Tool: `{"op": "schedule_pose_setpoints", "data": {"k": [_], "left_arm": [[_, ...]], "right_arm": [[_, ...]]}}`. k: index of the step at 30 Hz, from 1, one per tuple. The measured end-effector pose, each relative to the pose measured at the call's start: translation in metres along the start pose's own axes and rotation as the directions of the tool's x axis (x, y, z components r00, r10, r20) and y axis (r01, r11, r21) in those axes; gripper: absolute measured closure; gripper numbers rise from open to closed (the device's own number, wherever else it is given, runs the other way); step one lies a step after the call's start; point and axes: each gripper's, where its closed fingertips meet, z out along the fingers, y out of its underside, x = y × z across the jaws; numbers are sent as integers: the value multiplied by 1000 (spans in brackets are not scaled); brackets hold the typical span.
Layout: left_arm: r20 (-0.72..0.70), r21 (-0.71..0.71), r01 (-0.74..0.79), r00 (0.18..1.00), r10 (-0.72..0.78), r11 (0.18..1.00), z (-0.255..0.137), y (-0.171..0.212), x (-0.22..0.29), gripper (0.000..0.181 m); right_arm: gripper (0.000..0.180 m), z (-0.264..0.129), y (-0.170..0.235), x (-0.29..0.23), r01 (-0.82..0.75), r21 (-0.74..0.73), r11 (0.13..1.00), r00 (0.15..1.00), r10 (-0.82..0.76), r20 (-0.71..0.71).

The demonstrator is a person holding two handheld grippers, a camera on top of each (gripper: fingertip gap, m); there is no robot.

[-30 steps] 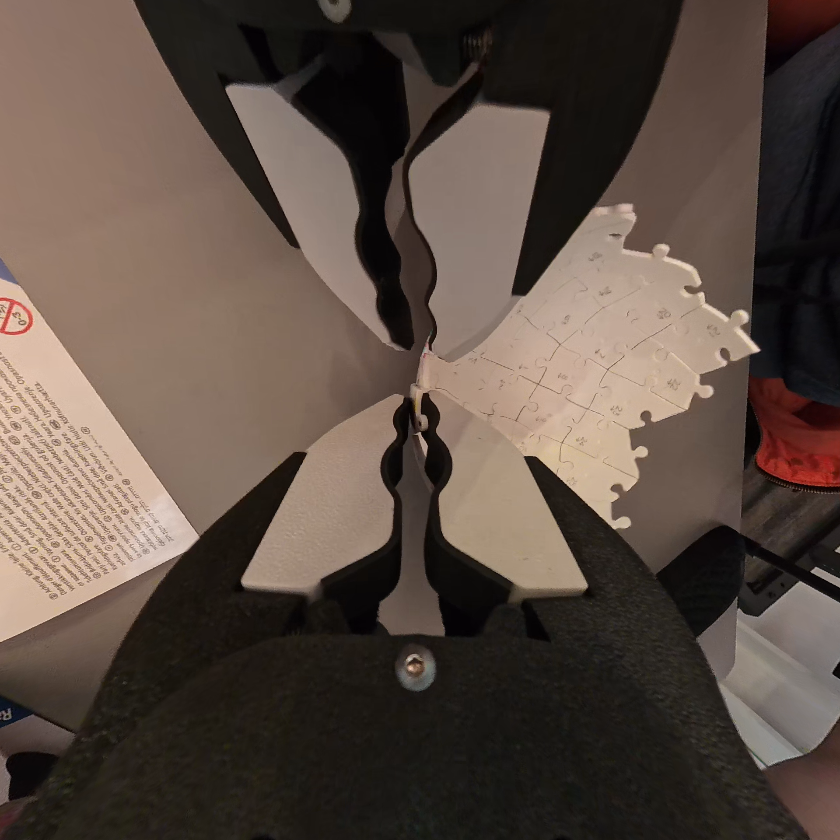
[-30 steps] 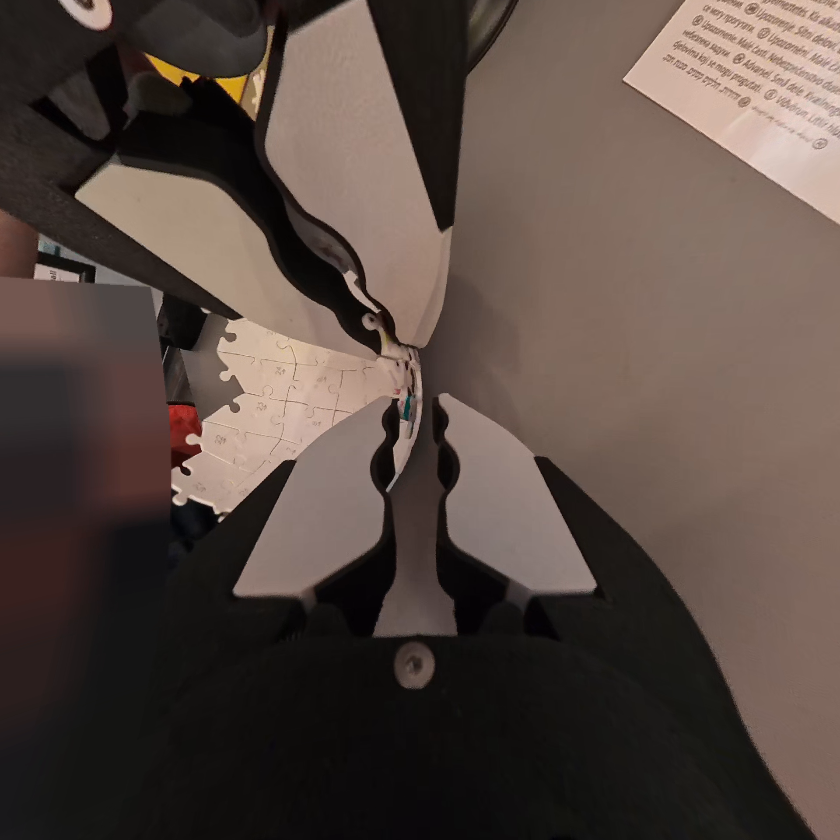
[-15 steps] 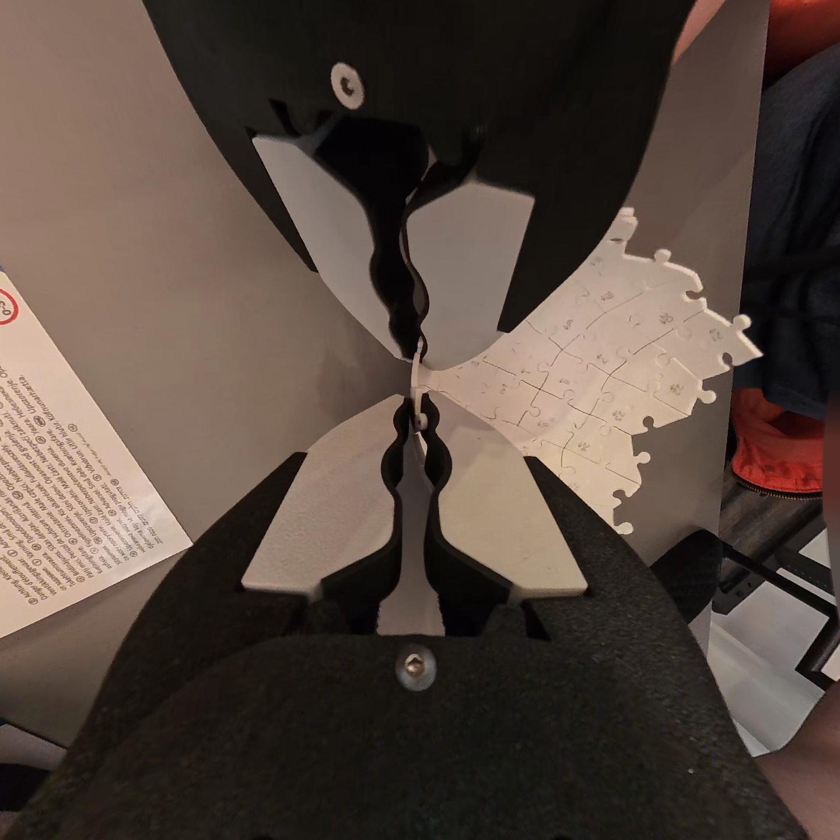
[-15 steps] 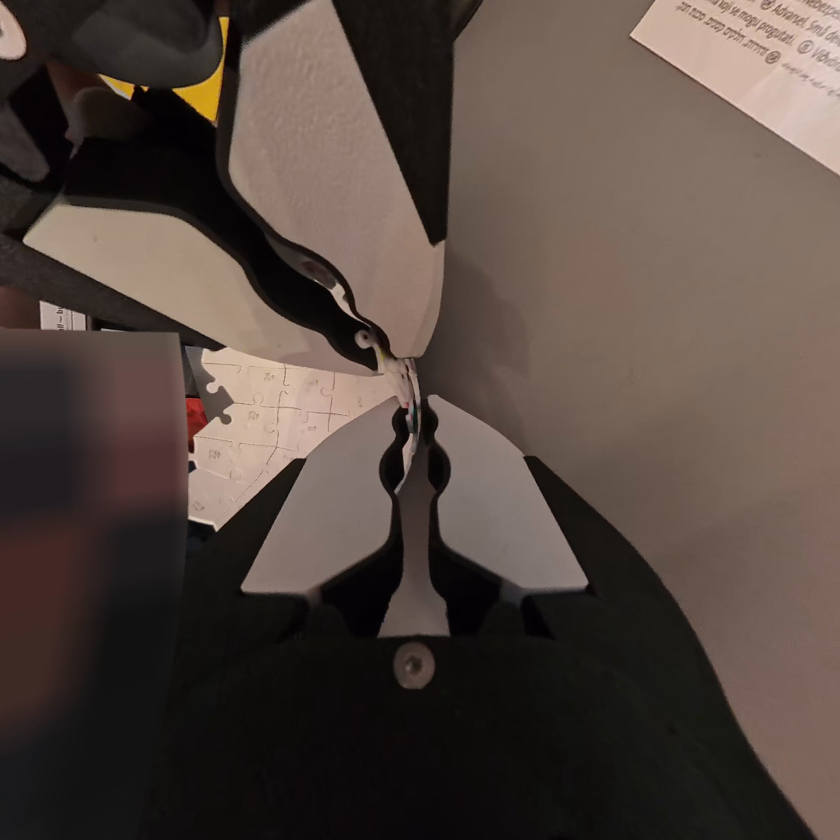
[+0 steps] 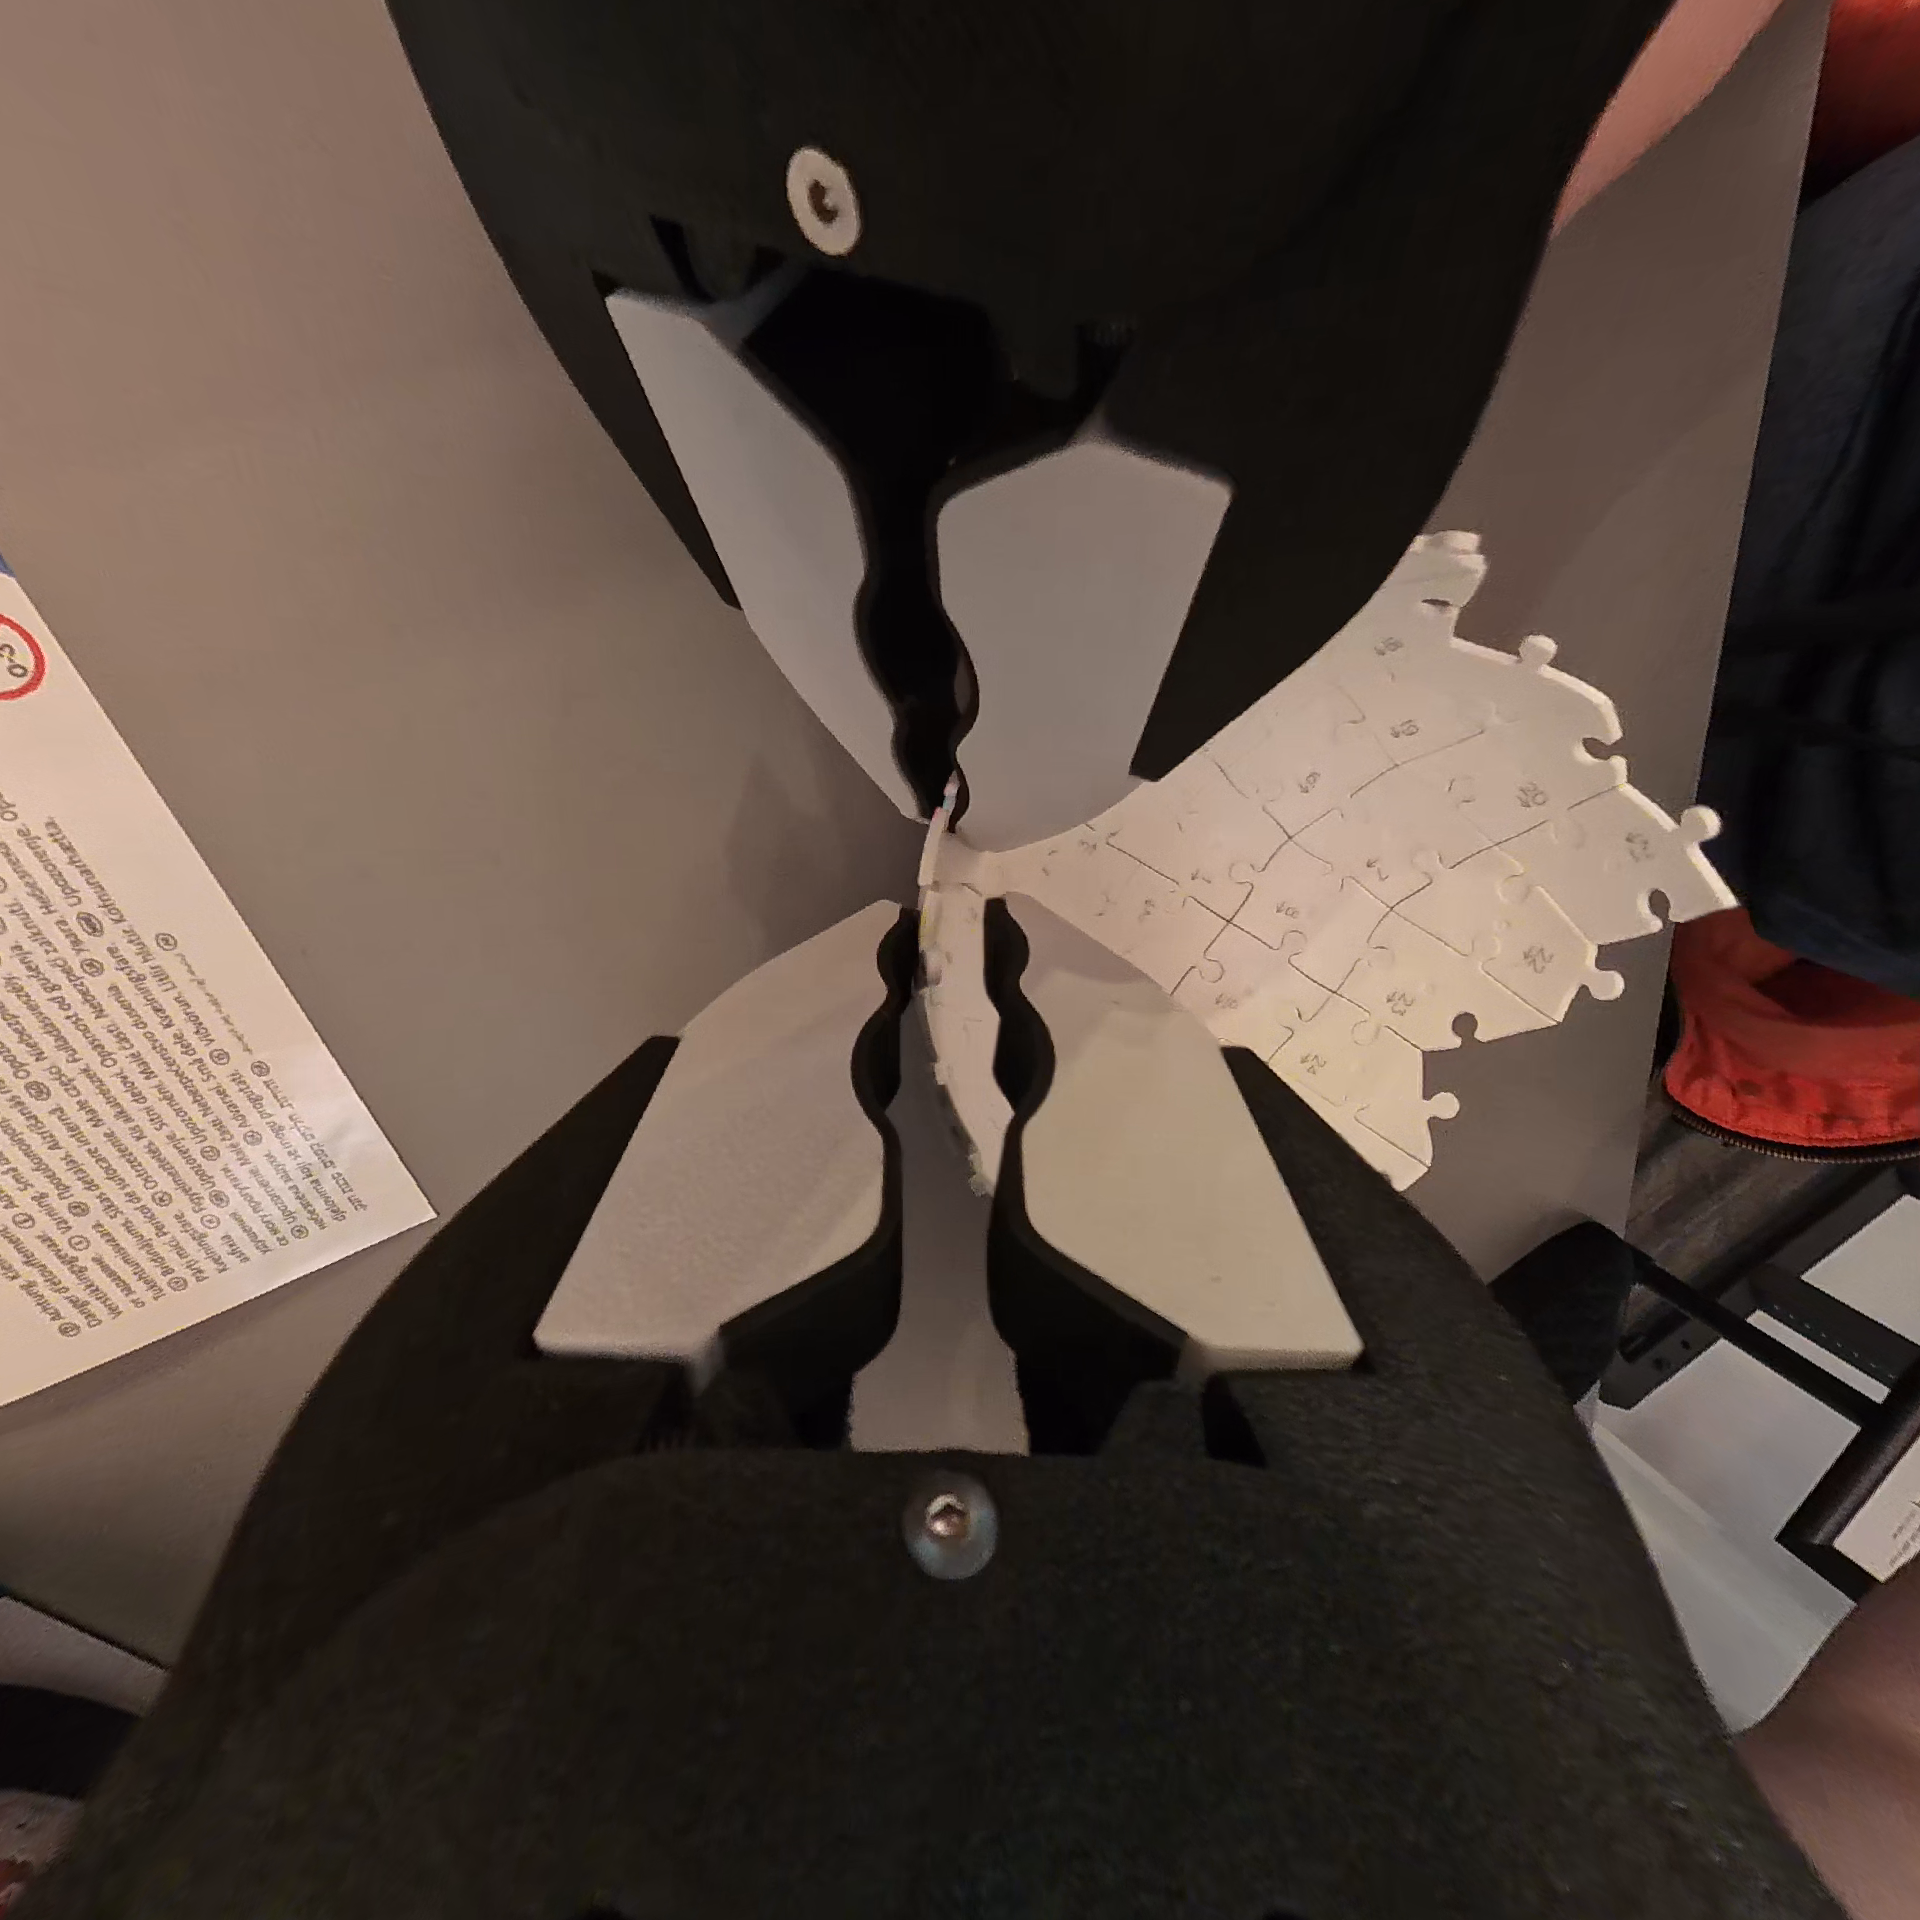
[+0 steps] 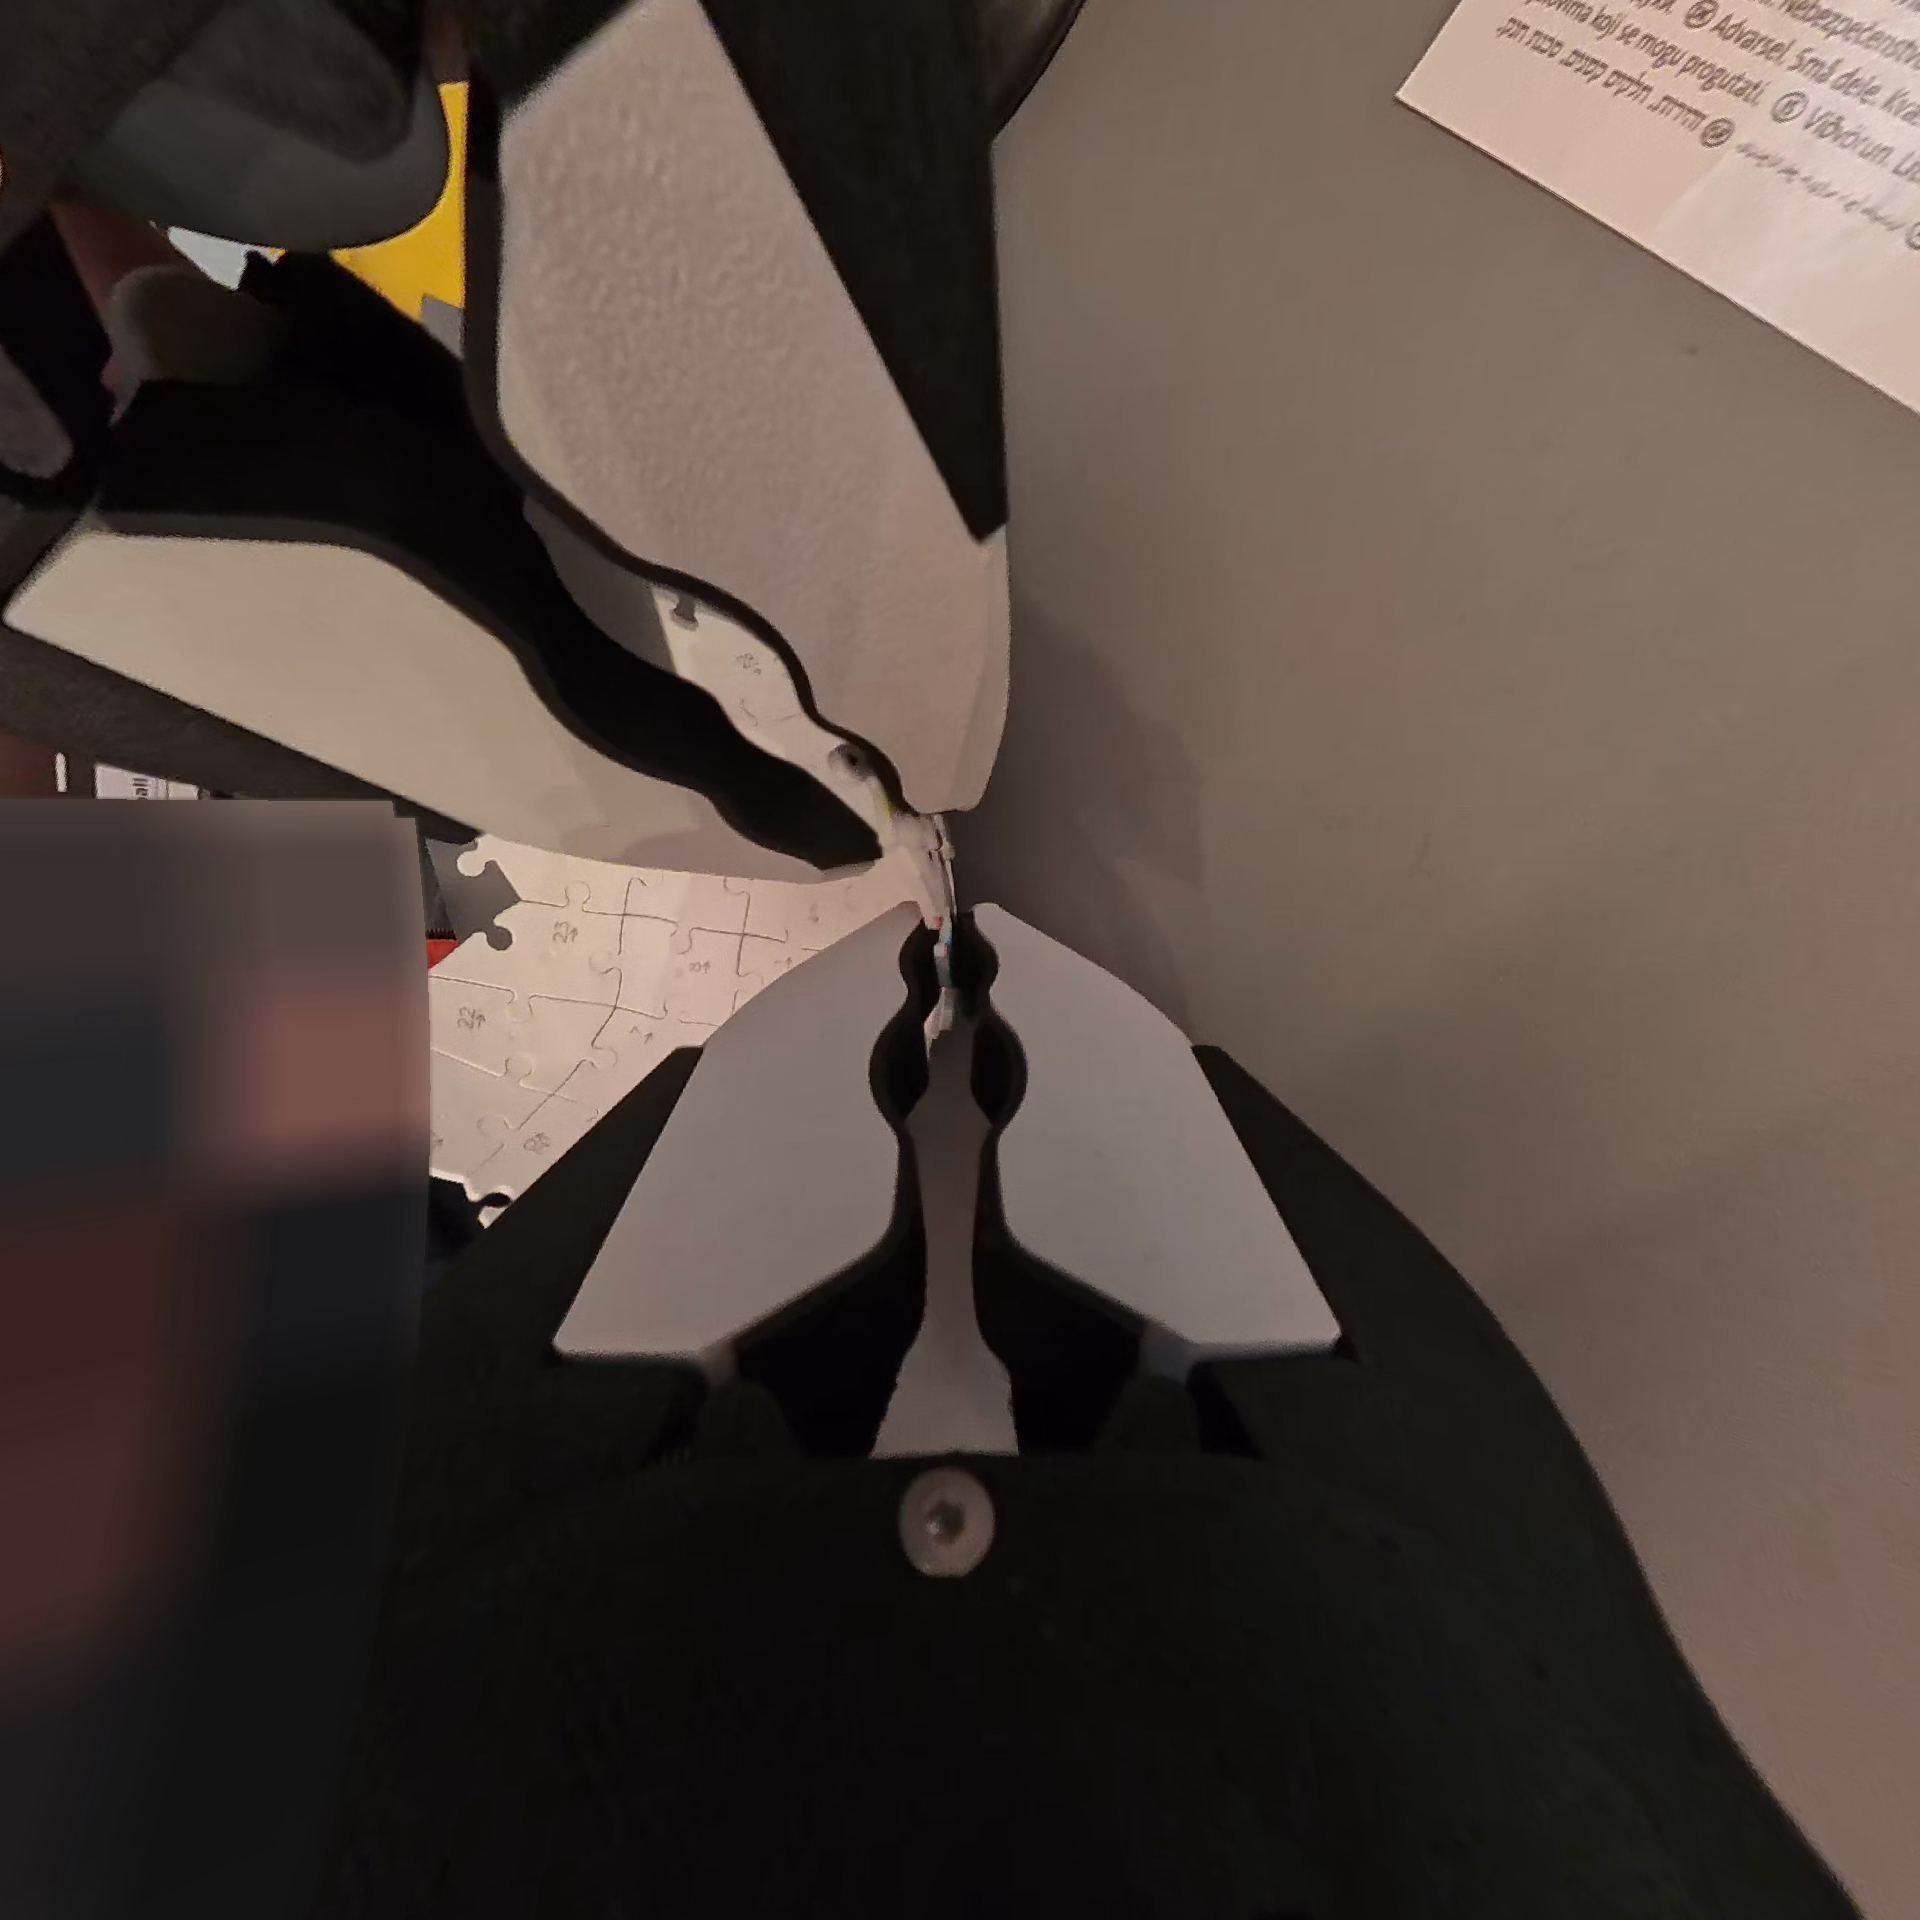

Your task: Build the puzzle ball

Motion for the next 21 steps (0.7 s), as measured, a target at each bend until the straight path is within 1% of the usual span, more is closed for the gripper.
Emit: {"op": "schedule_pose_setpoints", "data": {"k": [2, 3, 13, 21], "left_arm": [[12, -7, 1, 1000, -1, 1000, 0, 1, -1, 170], [20, -8, 2, 1000, -2, 1000, 0, 1, -2, 176], [47, -10, -10, 999, 11, 1000, -3, 1, -5, 177], [39, 1, 13, 999, -13, 1000, -2, 1, -7, 177]], "right_arm": [[176, 0, -1, -1, 2, 5, 1000, 1000, -2, 5], [176, 1, 0, -2, 1, 3, 1000, 1000, -1, 13], [174, 1, -6, 1, 59, 41, 997, 998, -59, -2], [168, 0, -7, 5, 52, 58, 997, 999, -52, -5]]}}
